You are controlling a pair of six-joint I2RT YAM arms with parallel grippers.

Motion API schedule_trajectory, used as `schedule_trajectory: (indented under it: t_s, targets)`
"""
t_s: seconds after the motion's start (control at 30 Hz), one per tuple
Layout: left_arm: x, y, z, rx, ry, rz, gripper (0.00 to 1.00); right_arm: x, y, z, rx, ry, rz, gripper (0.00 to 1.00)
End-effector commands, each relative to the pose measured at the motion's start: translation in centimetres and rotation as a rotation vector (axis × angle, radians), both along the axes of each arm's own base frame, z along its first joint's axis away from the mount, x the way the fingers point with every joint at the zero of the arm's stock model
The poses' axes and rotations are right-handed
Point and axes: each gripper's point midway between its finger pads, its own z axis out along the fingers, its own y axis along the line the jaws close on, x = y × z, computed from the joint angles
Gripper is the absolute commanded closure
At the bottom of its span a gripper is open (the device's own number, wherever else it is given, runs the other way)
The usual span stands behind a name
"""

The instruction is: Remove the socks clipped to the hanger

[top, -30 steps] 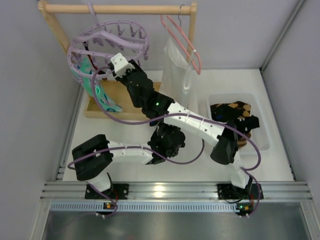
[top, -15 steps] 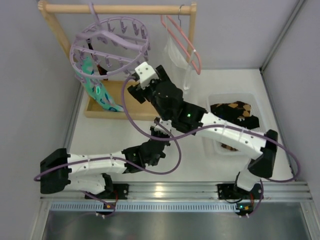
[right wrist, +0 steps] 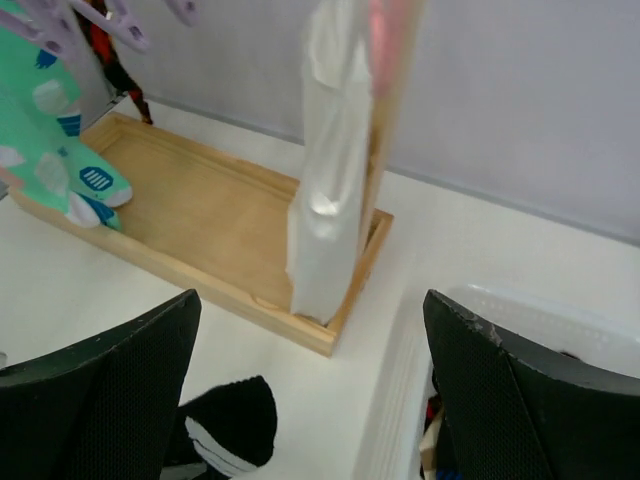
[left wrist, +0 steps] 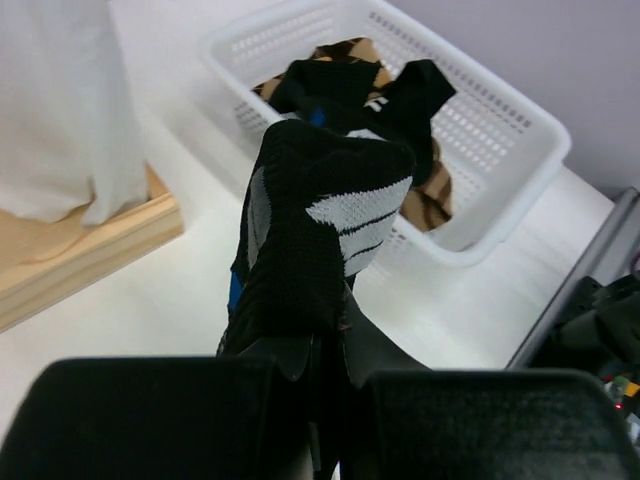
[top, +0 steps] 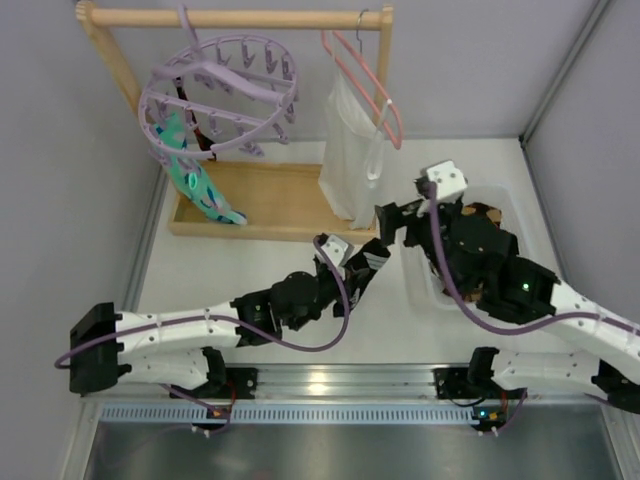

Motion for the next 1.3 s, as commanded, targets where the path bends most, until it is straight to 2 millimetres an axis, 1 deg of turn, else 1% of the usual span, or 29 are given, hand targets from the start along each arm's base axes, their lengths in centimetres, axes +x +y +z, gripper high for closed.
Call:
schedule_trajectory:
  t_s: [0.0, 0.07, 0.1, 0.17, 0.23, 0.3, 0.33, 0.4, 0.43, 0.5, 0.53, 0.57, 0.6, 0.63, 0.67, 0.7, 0.73, 0.77, 0.8, 0.83, 0.87, 0.9, 1.0, 1.03, 1.07, 1.13, 1.2, 1.23, 1.27]
  targets:
    - [-1.7, -4.0, 4.4, -0.103, -0.006, -0.146, 1.00, -1.7, -7.0, -1.6, 0.103, 0.059, -0.157, 0.12]
    - [-2.0, -5.9, 4.3, -0.072, -0.022, -0.180, 1.00, -2.4, -9.7, -1.7, 0.158, 0.062, -0.211, 0.12]
    - [-2.0, -6.9, 6.4, -0.100, -0.041, -0.195, 1.00, -3.0, -11.6, -1.8, 0.190, 0.057, -0.224, 0.13]
    - [-2.1, -9.0, 6.3, -0.080, -0.051, -0.234, 1.00, -3.6, -13.4, -1.7, 0.217, 0.051, -0.244, 0.14]
    - [-1.9, -11.2, 8.1, -0.094, -0.078, -0.264, 1.00, -4.3, -15.9, -1.6, 0.238, 0.051, -0.289, 0.14]
    - [-1.3, -12.6, 9.2, -0.097, -0.105, -0.266, 1.00, -4.8, -17.9, -0.9, 0.269, 0.044, -0.320, 0.14]
    - [-0.9, -14.5, 10.2, -0.103, -0.114, -0.277, 1.00, -5.0, -19.0, -1.1, 0.258, 0.044, -0.353, 0.14]
    - [-0.1, -16.3, 10.3, -0.096, -0.113, -0.300, 1.00, -5.5, -20.6, -0.4, 0.293, 0.035, -0.374, 0.14]
    - [0.6, -18.2, 10.7, -0.104, -0.110, -0.311, 1.00, -5.6, -21.3, -0.4, 0.293, 0.034, -0.390, 0.14]
    - [1.8, -19.9, 10.9, -0.114, -0.102, -0.333, 1.00, -6.1, -22.6, 0.0, 0.330, 0.029, -0.402, 0.14]
    - [2.6, -21.5, 8.6, -0.081, -0.078, -0.335, 1.00, -6.2, -23.1, 0.1, 0.333, 0.026, -0.417, 0.14]
    - [3.6, -22.2, 10.7, -0.120, -0.088, -0.342, 1.00, -6.3, -23.4, 0.0, 0.337, 0.028, -0.424, 0.14]
    - [4.3, -22.9, 10.4, -0.120, -0.078, -0.348, 1.00, -6.5, -24.0, 0.2, 0.352, 0.026, -0.434, 0.14]
    - [5.3, -24.4, 7.9, -0.089, -0.051, -0.351, 1.00, -6.5, -24.3, 0.3, 0.365, 0.024, -0.444, 0.14]
    - [6.8, -24.8, 8.0, -0.103, -0.043, -0.341, 1.00, -6.5, -24.4, 0.4, 0.378, 0.022, -0.445, 0.14]
    - [6.9, -25.8, 10.0, -0.139, -0.055, -0.388, 1.00, -6.4, -24.2, 0.4, 0.374, 0.020, -0.443, 0.14]
    - [8.2, -27.5, 7.3, -0.115, -0.030, -0.392, 1.00, -6.4, -23.9, 0.4, 0.366, 0.018, -0.439, 0.14]
    - [9.3, -28.0, 6.7, -0.124, -0.010, -0.398, 0.85, -6.3, -23.8, 0.4, 0.359, 0.018, -0.440, 0.13]
    - [9.6, -28.8, 9.6, -0.175, -0.030, -0.437, 0.72, -6.1, -23.4, 0.5, 0.345, 0.021, -0.438, 0.12]
    - [10.9, -30.0, 5.7, -0.134, 0.020, -0.427, 0.58, -6.1, -23.3, 0.5, 0.342, 0.024, -0.437, 0.12]
    - [12.1, -30.1, 4.9, -0.129, 0.038, -0.413, 0.33, -6.1, -23.2, 0.5, 0.340, 0.025, -0.436, 0.12]
    - [12.9, -30.0, 5.2, -0.127, 0.040, -0.393, 0.27, -6.1, -23.1, 0.6, 0.337, 0.027, -0.433, 0.12]
    - [14.3, -28.9, 3.3, -0.062, 0.052, -0.332, 0.14, -6.0, -22.7, 0.2, 0.335, 0.033, -0.422, 0.12]
    - [14.7, -27.5, 3.7, -0.039, 0.048, -0.276, 0.11, -6.0, -22.6, -0.1, 0.328, 0.034, -0.424, 0.12]
    - [15.2, -26.4, 4.1, -0.021, 0.032, -0.228, 0.02, -5.9, -22.5, -0.2, 0.328, 0.035, -0.427, 0.11]
    - [15.7, -23.0, 5.1, 0.008, 0.025, -0.110, 0.02, -5.8, -22.3, -0.7, 0.335, 0.038, -0.429, 0.11]
    - [15.5, -20.5, 5.5, 0.033, 0.023, -0.056, 0.02, -5.7, -22.0, -1.0, 0.337, 0.038, -0.429, 0.11]
    - [15.0, -18.5, 8.5, 0.000, 0.003, -0.025, 0.02, -5.6, -21.9, -0.8, 0.347, 0.034, -0.426, 0.11]
    - [14.9, -16.8, 5.9, 0.052, 0.035, 0.023, 0.02, -5.6, -21.7, -0.8, 0.346, 0.032, -0.426, 0.11]
